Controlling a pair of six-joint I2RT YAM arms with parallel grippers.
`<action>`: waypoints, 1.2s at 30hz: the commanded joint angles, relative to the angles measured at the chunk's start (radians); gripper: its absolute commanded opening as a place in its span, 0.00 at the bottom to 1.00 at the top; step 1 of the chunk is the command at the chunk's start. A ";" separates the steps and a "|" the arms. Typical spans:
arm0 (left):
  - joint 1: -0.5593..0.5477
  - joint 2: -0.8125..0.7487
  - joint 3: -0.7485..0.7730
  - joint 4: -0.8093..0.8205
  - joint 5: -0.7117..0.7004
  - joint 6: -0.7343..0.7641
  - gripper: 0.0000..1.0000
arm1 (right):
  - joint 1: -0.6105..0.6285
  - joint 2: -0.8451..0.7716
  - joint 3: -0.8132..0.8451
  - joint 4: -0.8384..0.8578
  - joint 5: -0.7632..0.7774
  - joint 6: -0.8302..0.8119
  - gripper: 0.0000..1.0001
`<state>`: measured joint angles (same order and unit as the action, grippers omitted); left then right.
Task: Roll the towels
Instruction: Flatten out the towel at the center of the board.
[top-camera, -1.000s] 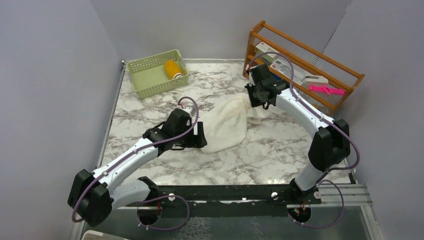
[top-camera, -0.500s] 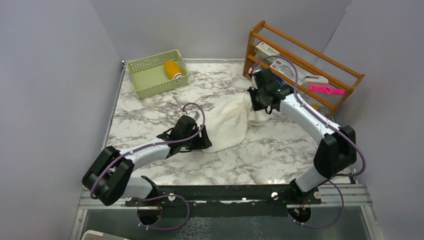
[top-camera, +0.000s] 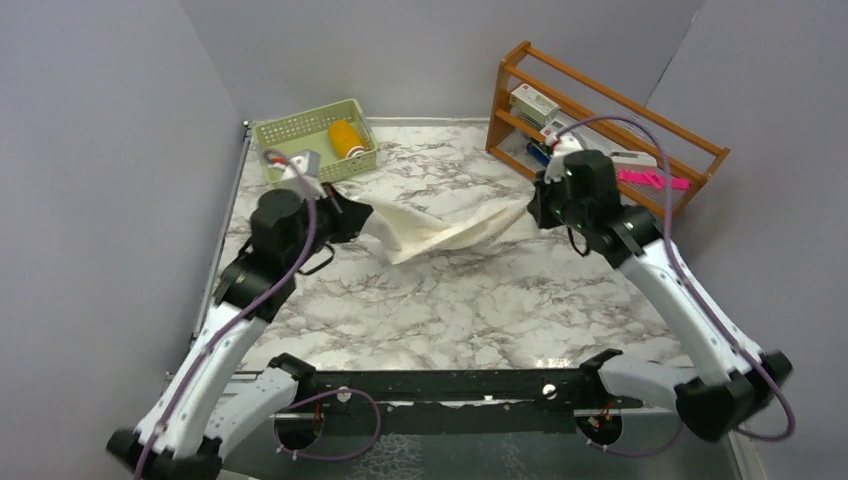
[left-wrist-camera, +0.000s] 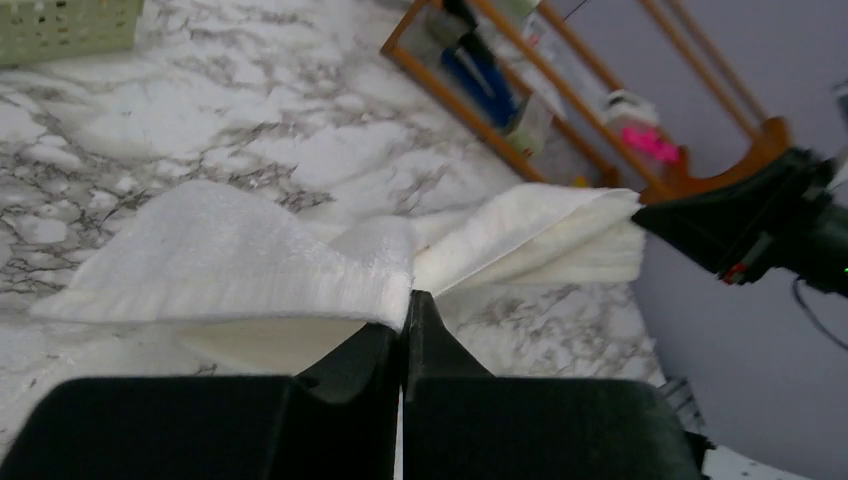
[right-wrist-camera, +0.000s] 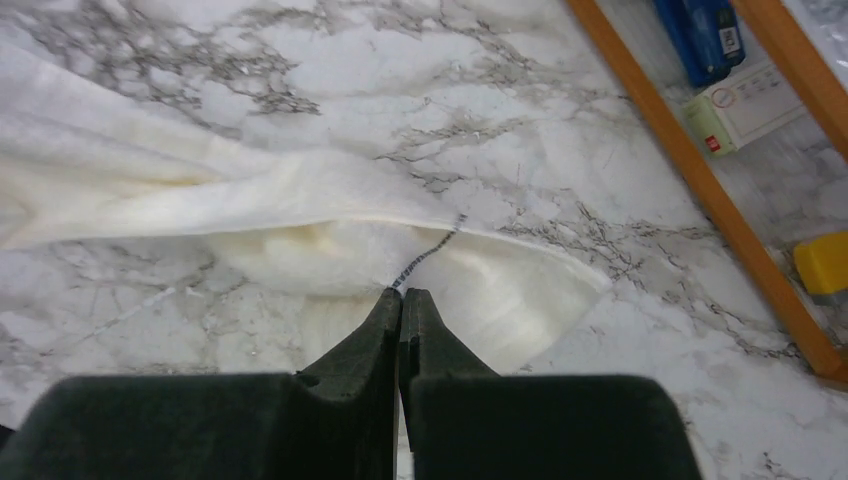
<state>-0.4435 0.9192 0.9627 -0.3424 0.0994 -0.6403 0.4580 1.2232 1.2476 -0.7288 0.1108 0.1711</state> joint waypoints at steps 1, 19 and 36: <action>0.002 -0.270 0.040 -0.339 -0.062 -0.161 0.00 | -0.003 -0.281 -0.084 0.047 -0.062 -0.008 0.01; 0.158 0.075 0.095 -0.421 -0.708 -0.584 0.36 | -0.107 0.318 -0.130 0.179 -0.163 0.160 0.05; 0.479 0.265 -0.120 -0.198 0.267 -0.067 0.98 | -0.112 0.209 -0.145 0.210 0.015 0.082 0.61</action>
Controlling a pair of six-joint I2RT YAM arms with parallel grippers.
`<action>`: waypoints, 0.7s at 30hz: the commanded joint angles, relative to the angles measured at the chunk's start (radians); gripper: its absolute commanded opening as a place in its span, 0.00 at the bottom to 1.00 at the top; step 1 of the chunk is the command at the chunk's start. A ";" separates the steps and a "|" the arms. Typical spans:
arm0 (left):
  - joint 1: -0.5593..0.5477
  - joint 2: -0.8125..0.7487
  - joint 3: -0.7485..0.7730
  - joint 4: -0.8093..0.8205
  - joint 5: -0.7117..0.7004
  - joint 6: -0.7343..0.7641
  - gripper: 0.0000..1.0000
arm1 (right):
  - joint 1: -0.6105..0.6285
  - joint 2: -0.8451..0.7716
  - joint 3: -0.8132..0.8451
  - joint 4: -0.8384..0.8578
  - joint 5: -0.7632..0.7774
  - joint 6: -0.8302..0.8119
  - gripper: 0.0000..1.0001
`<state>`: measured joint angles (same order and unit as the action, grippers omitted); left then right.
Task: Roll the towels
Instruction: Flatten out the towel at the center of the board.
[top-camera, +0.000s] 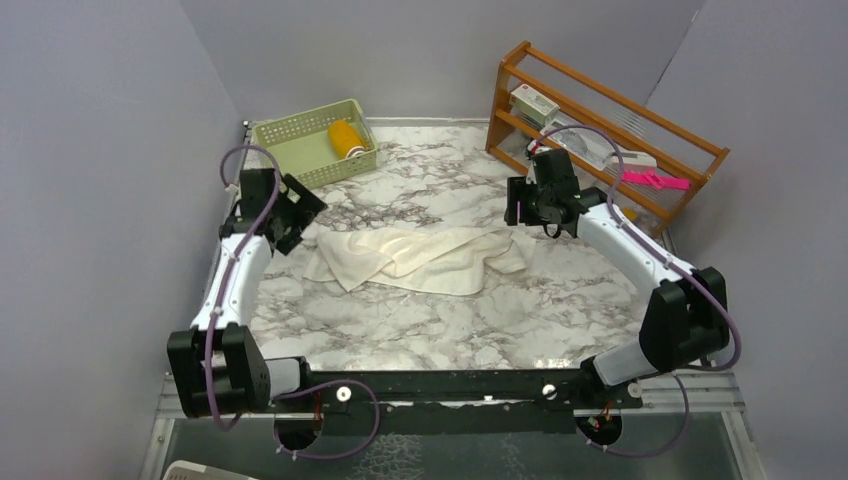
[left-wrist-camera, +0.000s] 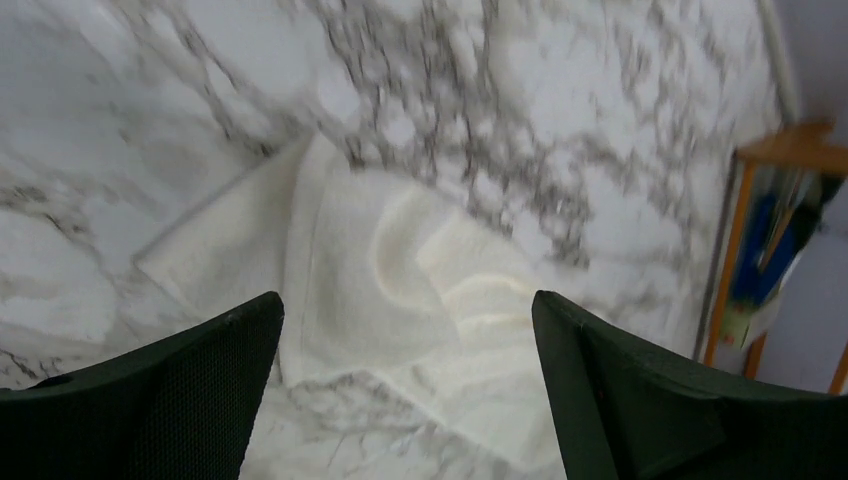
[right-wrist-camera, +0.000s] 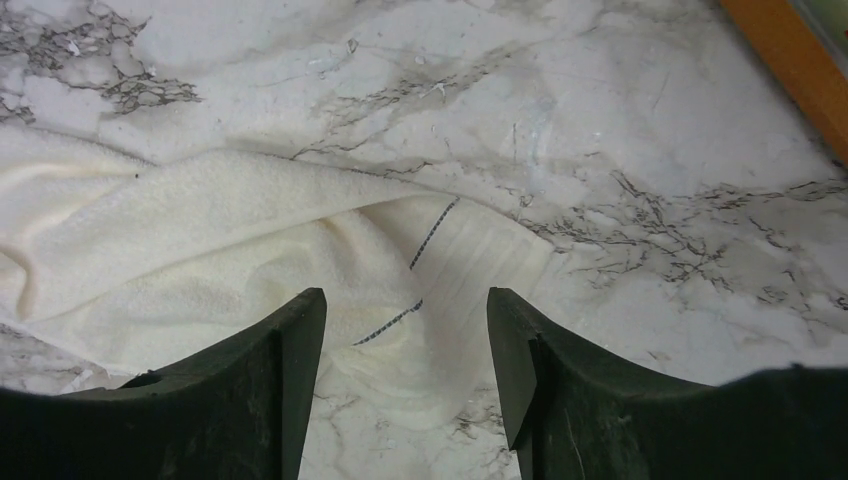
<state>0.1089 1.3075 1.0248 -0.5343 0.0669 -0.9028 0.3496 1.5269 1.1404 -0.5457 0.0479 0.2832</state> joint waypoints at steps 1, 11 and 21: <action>-0.115 -0.162 -0.245 -0.024 0.304 0.196 0.98 | -0.004 -0.103 -0.046 0.026 0.076 -0.031 0.61; -0.286 -0.425 -0.570 0.012 0.187 0.009 0.90 | -0.003 -0.126 -0.078 0.029 -0.005 -0.027 0.61; -0.285 -0.225 -0.519 0.135 0.063 0.097 0.70 | -0.003 -0.165 -0.111 0.023 -0.027 -0.037 0.61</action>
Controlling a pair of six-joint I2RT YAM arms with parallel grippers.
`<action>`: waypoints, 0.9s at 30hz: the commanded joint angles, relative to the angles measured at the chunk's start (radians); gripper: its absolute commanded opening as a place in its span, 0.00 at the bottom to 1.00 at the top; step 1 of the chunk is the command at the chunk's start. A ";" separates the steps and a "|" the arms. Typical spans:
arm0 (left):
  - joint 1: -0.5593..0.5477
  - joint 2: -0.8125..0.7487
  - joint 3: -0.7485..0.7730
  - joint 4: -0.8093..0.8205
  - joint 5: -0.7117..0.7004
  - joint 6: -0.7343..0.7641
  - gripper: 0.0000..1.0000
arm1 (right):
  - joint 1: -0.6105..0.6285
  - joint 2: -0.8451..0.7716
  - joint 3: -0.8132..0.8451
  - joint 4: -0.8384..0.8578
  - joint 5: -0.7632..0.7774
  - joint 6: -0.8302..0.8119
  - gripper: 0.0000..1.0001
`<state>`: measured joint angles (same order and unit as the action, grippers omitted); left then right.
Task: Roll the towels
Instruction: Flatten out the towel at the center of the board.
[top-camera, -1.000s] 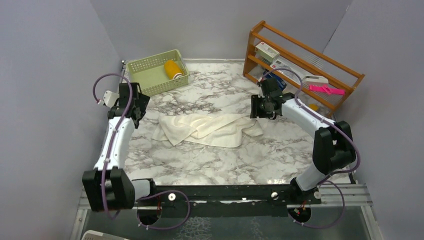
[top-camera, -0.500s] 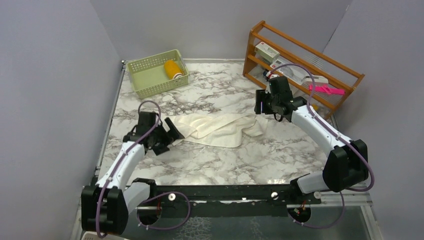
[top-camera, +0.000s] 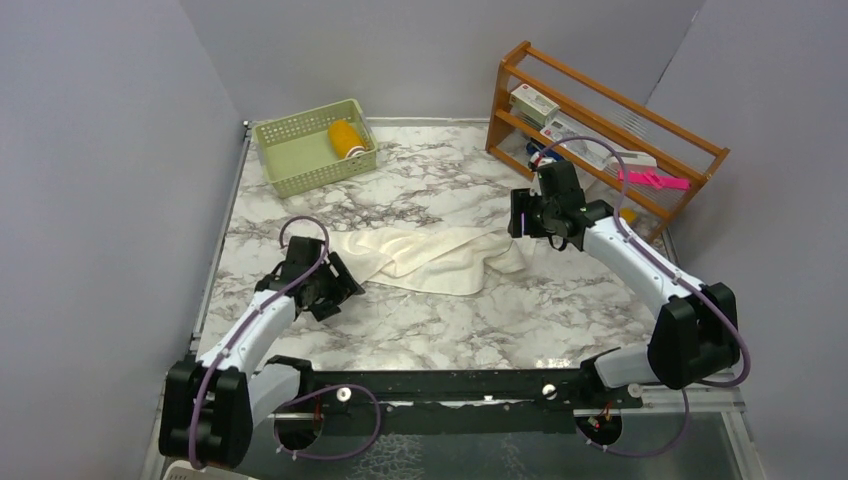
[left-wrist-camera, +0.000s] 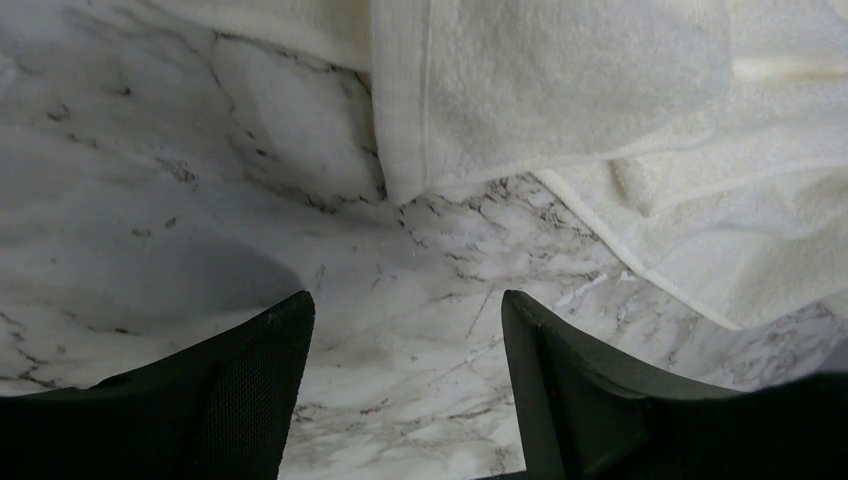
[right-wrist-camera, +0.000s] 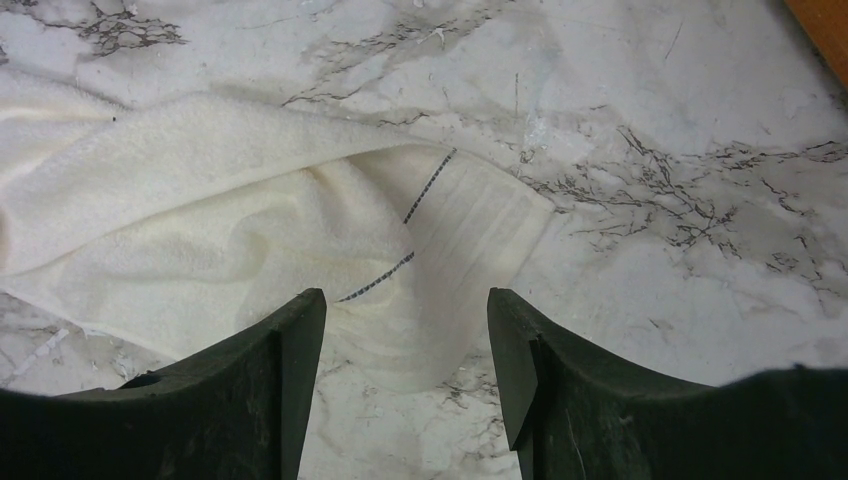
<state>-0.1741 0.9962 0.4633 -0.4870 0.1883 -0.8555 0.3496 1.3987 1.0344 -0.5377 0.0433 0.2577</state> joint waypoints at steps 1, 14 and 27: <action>-0.002 0.113 0.051 0.097 -0.058 0.062 0.68 | -0.003 -0.041 -0.008 0.016 -0.023 -0.012 0.61; -0.002 0.322 0.140 0.104 -0.139 0.185 0.34 | -0.003 -0.077 -0.027 0.021 -0.027 -0.014 0.61; 0.001 0.336 0.185 0.085 -0.118 0.221 0.00 | -0.042 -0.045 -0.053 0.042 -0.034 0.048 0.64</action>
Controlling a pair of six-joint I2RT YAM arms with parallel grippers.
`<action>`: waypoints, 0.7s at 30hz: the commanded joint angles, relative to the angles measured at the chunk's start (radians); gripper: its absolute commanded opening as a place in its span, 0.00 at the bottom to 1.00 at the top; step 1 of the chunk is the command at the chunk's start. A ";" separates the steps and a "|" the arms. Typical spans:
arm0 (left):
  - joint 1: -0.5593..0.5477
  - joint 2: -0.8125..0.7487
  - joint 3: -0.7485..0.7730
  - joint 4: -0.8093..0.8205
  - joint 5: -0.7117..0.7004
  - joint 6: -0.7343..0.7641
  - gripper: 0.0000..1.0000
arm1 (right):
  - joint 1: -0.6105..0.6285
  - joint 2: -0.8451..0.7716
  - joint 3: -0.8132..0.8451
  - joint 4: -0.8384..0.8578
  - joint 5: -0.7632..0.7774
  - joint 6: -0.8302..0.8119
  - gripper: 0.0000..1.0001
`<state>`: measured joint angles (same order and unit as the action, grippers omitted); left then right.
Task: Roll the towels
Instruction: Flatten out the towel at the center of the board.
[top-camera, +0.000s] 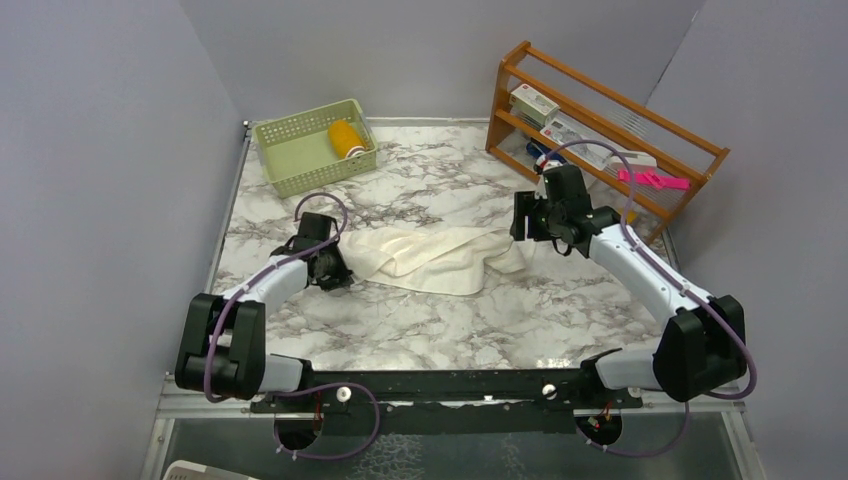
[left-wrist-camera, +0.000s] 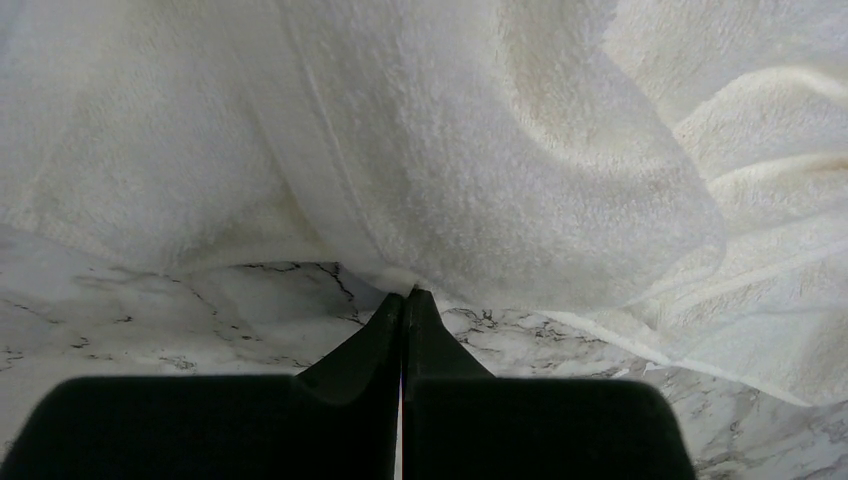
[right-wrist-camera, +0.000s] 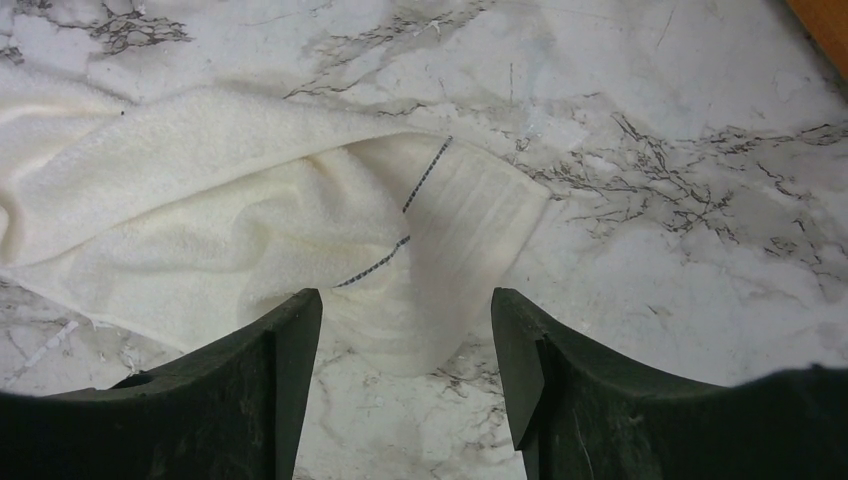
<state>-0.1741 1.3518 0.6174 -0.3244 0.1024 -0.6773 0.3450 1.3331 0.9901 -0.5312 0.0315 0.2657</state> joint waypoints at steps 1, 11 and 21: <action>0.006 -0.048 0.068 -0.103 -0.033 0.048 0.00 | -0.053 0.040 -0.010 0.038 -0.024 0.049 0.64; 0.274 -0.092 0.452 -0.232 0.110 0.105 0.00 | -0.118 0.248 0.000 0.114 -0.025 0.121 0.57; 0.286 -0.022 0.482 -0.198 0.142 0.112 0.00 | -0.118 0.380 0.008 0.156 0.052 0.110 0.50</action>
<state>0.1055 1.3247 1.1076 -0.5148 0.2127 -0.5858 0.2272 1.6844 0.9882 -0.4282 0.0292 0.3702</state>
